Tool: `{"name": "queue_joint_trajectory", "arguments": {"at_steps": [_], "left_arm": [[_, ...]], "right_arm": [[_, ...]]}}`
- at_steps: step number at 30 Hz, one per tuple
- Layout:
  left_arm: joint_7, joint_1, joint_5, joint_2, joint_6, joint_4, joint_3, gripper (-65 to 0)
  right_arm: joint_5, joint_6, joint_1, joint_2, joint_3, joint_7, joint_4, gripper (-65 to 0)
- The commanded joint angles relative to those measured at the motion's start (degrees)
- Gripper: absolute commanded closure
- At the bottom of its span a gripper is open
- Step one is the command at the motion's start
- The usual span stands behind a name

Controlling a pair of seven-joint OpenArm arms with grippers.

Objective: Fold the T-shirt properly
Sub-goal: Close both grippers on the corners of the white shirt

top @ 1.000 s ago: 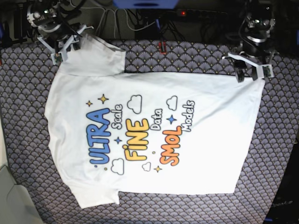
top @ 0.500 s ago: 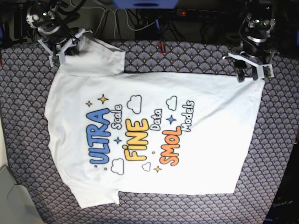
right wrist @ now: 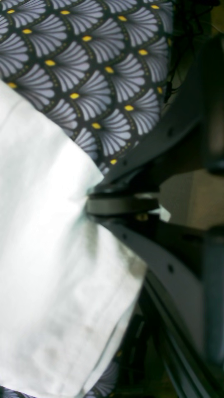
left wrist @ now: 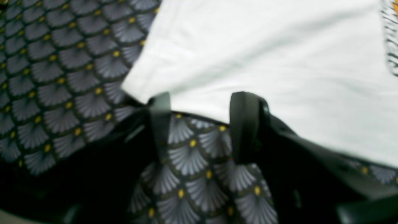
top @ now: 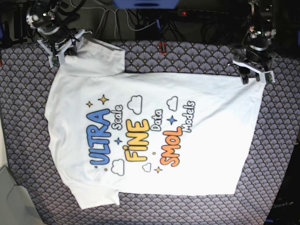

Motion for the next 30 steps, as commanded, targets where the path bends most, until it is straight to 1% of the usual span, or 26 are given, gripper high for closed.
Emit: {"name": "queue_joint_trajectory", "arguments": {"at_steps": [1,5,9,13,20,25,30], "left_arm": [[-1.6,-0.5,-0.1,-0.7,-0.2,0.5,-1.3,-30.2],[-1.5,-1.2,-0.3,-0.3,-0.3,0.0,-6.7,-30.3],[-1.5,-1.3,-0.3,-0.7,-0.3,-0.1,-9.3,-30.3],[-1.3,-3.0,-0.1,-0.7,-0.3,-0.8,-9.0,-30.3],[-1.3,-6.3,-0.1,-0.4,-0.3,-8.7,-8.8,-30.3],[-1.4,-7.4,-0.1,-0.4,-0.3,-10.5,-8.8,-30.3],[-1.4,-7.5,-0.1,-0.4,-0.4,-11.3,-8.8,-30.2]], "right_arm": [[-1.0,0.9,-0.6,-0.2,-0.2,-2.8,-0.2,0.0],[-1.0,0.9,-0.6,-0.2,-0.2,-2.8,-0.2,0.0],[-1.0,0.9,-0.5,-0.2,-0.2,-2.8,-0.2,0.0],[-1.0,0.9,-0.4,-0.2,-0.4,-2.8,-0.2,0.0],[-1.0,0.9,-0.4,-0.2,-0.3,-2.8,-0.2,0.0],[-1.0,0.9,-0.4,0.5,-0.4,-3.0,-0.3,0.0],[-1.0,0.9,-0.4,0.5,-0.3,-3.1,-0.3,0.0]]}}
